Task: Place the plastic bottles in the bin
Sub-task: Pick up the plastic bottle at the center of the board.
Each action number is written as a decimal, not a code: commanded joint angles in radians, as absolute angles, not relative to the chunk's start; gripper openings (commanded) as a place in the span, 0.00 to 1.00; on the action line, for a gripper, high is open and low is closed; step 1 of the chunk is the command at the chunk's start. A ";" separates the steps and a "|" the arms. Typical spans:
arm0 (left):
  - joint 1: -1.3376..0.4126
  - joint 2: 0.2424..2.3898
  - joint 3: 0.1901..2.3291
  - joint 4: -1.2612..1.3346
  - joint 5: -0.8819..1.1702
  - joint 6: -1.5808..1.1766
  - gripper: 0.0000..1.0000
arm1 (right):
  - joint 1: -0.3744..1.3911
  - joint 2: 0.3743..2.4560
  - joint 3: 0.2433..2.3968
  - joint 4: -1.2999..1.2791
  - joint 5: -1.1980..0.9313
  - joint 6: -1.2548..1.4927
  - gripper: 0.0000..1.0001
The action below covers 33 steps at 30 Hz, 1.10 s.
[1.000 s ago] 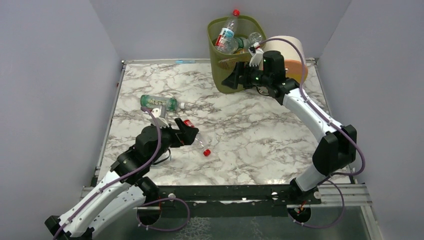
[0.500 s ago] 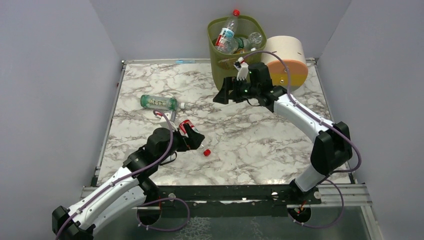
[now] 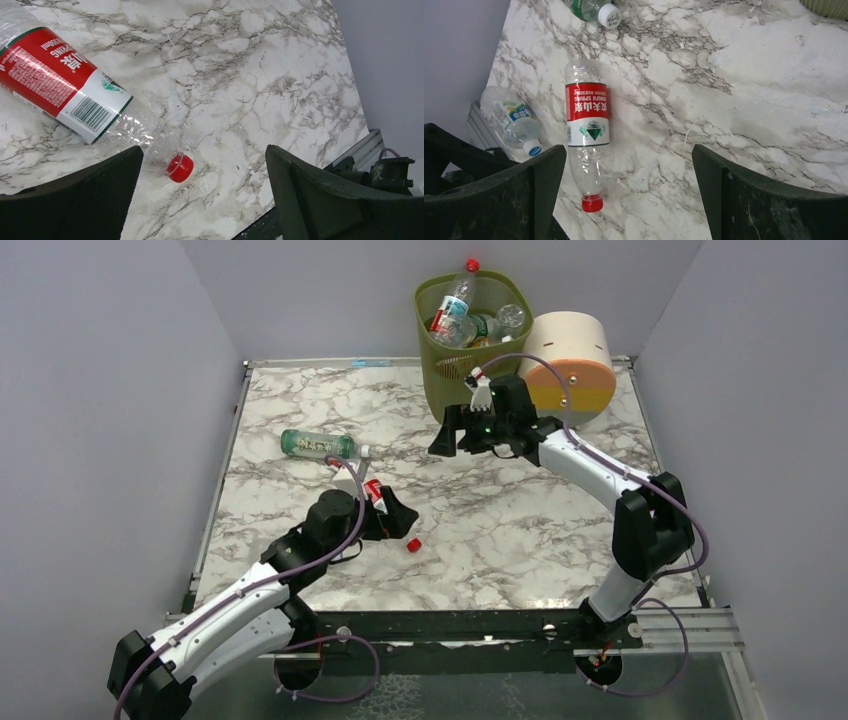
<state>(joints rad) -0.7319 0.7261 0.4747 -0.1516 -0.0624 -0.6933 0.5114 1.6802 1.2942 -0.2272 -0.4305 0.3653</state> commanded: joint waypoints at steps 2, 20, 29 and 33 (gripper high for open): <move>-0.710 0.780 0.467 -0.066 -0.001 -0.644 0.99 | 0.515 1.767 1.309 -0.179 -0.425 0.370 1.00; -0.625 0.774 0.522 -0.100 0.108 -0.620 0.99 | 0.624 1.938 1.395 -0.204 -0.453 0.358 1.00; -0.624 0.548 0.545 -0.258 0.057 -0.645 0.99 | 0.753 2.002 1.434 -0.218 -0.454 0.335 0.97; -0.623 0.454 0.581 -0.362 0.013 -0.640 0.99 | 0.796 2.066 1.493 -0.251 -0.417 0.317 0.97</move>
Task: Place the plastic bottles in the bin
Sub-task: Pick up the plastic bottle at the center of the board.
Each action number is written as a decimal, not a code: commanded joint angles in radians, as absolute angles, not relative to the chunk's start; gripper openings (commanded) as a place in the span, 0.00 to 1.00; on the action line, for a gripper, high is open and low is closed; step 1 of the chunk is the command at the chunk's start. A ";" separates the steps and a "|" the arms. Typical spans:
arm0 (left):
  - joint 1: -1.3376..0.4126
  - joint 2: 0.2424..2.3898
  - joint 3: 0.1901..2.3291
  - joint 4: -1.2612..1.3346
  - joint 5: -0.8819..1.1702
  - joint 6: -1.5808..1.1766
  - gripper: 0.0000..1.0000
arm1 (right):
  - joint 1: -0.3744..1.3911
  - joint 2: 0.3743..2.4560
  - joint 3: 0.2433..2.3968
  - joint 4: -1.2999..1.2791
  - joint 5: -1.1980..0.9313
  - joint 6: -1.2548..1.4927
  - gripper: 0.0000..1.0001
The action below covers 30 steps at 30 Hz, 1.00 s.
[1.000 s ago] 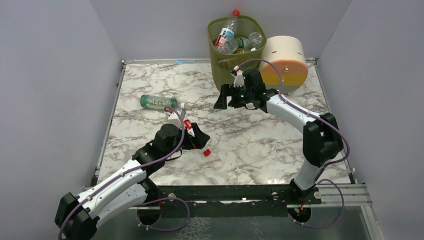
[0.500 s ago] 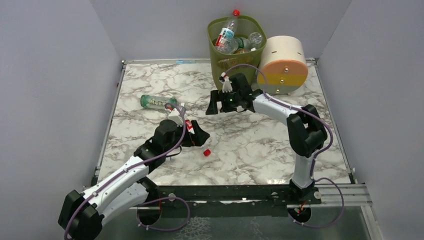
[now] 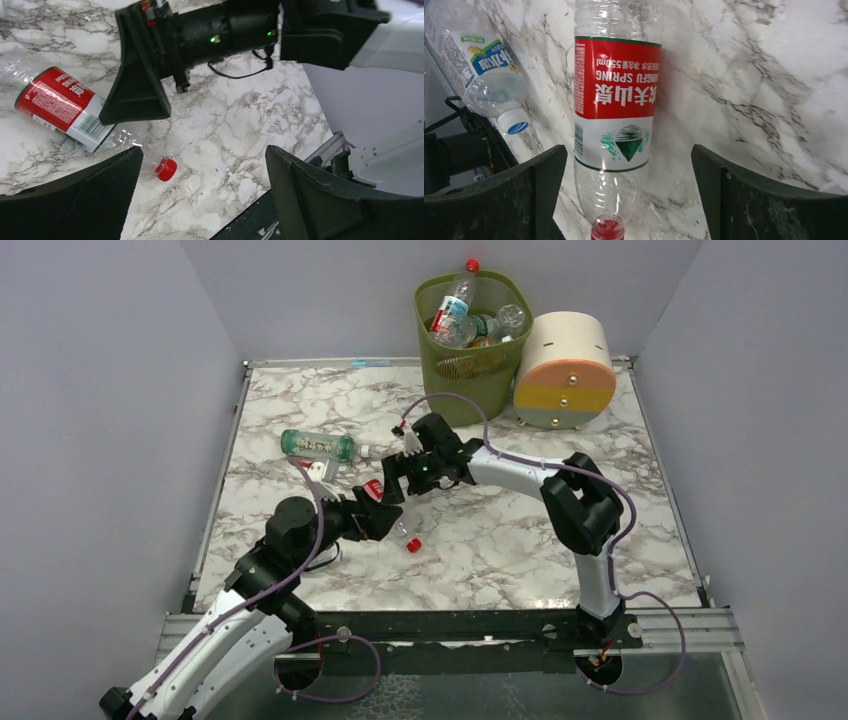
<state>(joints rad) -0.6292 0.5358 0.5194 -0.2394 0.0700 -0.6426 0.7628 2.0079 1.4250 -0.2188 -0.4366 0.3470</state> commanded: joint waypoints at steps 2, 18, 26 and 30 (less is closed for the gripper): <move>-0.624 0.420 0.598 -0.399 -0.002 -0.640 0.99 | 0.815 2.096 1.531 -0.282 -0.396 0.304 0.96; -0.623 0.440 0.635 -0.388 0.002 -0.656 0.99 | 0.898 2.164 1.577 -0.367 -0.280 0.241 0.76; -0.623 0.467 0.662 -0.378 0.041 -0.658 0.99 | 0.900 2.055 1.539 -0.368 -0.244 0.246 0.55; -0.624 0.466 0.683 -0.397 0.029 -0.646 0.99 | 0.899 1.979 1.568 -0.400 -0.189 0.233 0.53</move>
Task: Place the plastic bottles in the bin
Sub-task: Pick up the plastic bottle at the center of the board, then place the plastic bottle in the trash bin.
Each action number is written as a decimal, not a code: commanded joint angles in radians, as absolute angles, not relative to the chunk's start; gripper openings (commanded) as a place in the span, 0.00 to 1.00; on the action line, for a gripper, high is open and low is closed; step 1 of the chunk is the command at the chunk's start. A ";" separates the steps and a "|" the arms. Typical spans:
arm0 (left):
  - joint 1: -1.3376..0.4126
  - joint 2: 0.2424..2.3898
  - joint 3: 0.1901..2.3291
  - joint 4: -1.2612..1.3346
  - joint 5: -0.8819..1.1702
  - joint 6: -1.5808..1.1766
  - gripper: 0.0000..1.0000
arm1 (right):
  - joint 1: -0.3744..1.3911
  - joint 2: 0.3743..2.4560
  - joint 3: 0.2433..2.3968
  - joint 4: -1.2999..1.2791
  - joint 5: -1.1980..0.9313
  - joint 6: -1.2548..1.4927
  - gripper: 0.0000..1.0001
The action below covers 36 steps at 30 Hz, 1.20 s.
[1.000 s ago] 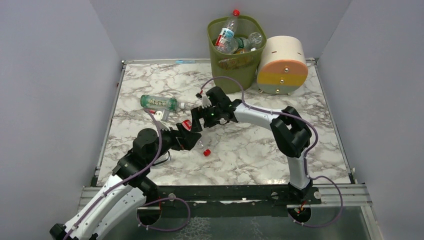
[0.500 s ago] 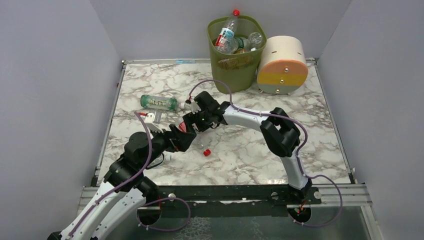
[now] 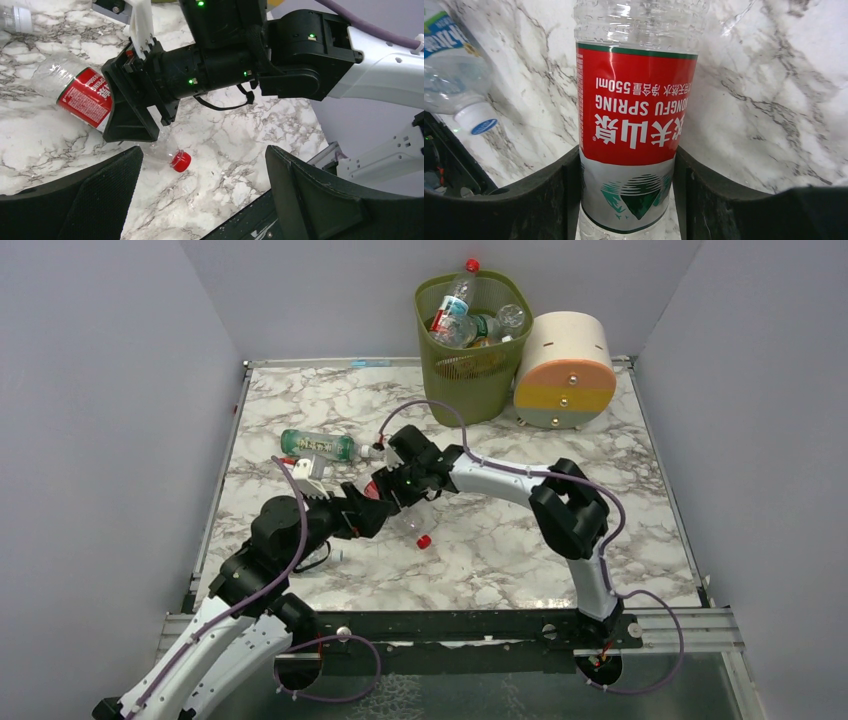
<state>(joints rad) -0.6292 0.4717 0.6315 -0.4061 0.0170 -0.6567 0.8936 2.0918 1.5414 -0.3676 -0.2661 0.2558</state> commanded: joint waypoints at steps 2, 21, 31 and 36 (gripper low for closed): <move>-0.623 0.457 0.687 -0.398 0.019 -0.647 0.99 | 0.897 1.948 1.605 -0.431 -0.160 0.216 0.53; -0.624 0.472 0.688 -0.387 0.015 -0.647 0.99 | 0.506 1.891 2.136 -0.310 -0.163 0.273 0.53; -0.624 0.463 0.686 -0.409 0.011 -0.660 0.99 | 0.373 1.997 2.140 0.214 -0.091 0.315 0.52; -0.623 0.476 0.696 -0.412 0.003 -0.650 0.99 | 0.347 2.106 2.161 0.444 0.003 0.257 0.50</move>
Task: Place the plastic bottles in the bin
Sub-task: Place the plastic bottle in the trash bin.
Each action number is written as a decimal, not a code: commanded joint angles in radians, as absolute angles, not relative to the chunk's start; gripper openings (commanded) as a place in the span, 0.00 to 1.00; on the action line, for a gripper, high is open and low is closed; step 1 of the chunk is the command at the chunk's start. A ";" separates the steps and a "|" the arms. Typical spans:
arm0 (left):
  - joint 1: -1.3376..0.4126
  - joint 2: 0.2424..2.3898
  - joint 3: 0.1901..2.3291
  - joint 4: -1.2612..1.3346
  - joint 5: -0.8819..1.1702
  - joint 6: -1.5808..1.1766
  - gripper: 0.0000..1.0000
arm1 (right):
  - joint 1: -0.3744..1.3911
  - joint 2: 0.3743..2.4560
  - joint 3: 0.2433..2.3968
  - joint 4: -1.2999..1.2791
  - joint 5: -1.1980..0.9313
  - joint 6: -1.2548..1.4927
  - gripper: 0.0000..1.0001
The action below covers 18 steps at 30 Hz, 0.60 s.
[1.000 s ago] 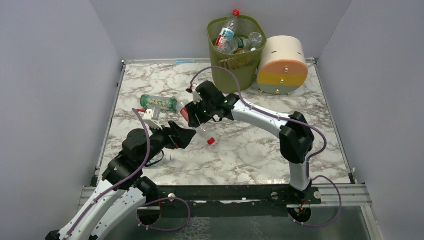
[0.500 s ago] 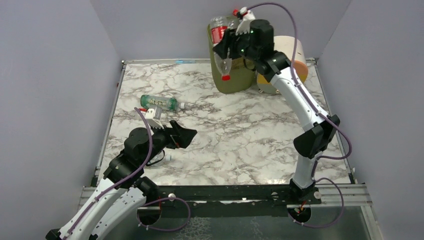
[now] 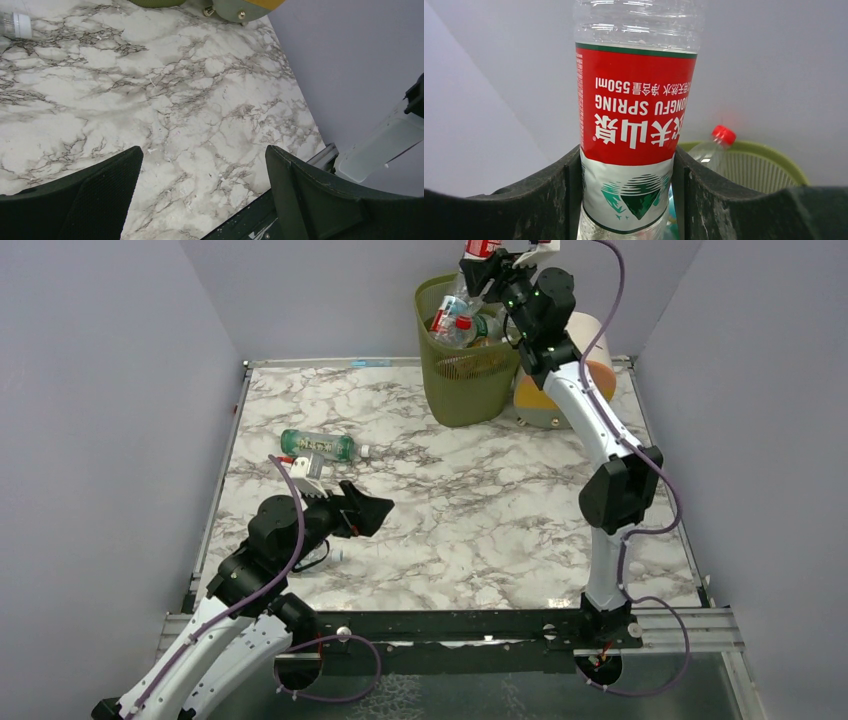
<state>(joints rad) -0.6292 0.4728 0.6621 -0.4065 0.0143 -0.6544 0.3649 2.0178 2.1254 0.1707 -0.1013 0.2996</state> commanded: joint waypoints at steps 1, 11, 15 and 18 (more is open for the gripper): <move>-0.623 0.480 0.699 -0.413 0.001 -0.649 0.99 | 0.344 2.129 2.175 0.475 0.024 0.233 0.49; -0.623 0.532 0.691 -0.402 -0.004 -0.629 0.99 | 0.255 2.328 2.413 0.555 0.114 0.159 0.48; -0.623 0.563 0.673 -0.347 0.005 -0.627 0.99 | 0.250 2.353 2.387 0.629 0.123 0.087 0.47; -0.624 0.600 0.672 -0.314 0.015 -0.623 0.99 | 0.250 2.367 2.351 0.671 0.109 0.058 0.47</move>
<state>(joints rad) -0.6292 0.5648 0.6651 -0.3882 0.0135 -0.6418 0.2386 2.3299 2.3608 0.5434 0.0921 0.1284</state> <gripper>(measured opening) 0.992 0.587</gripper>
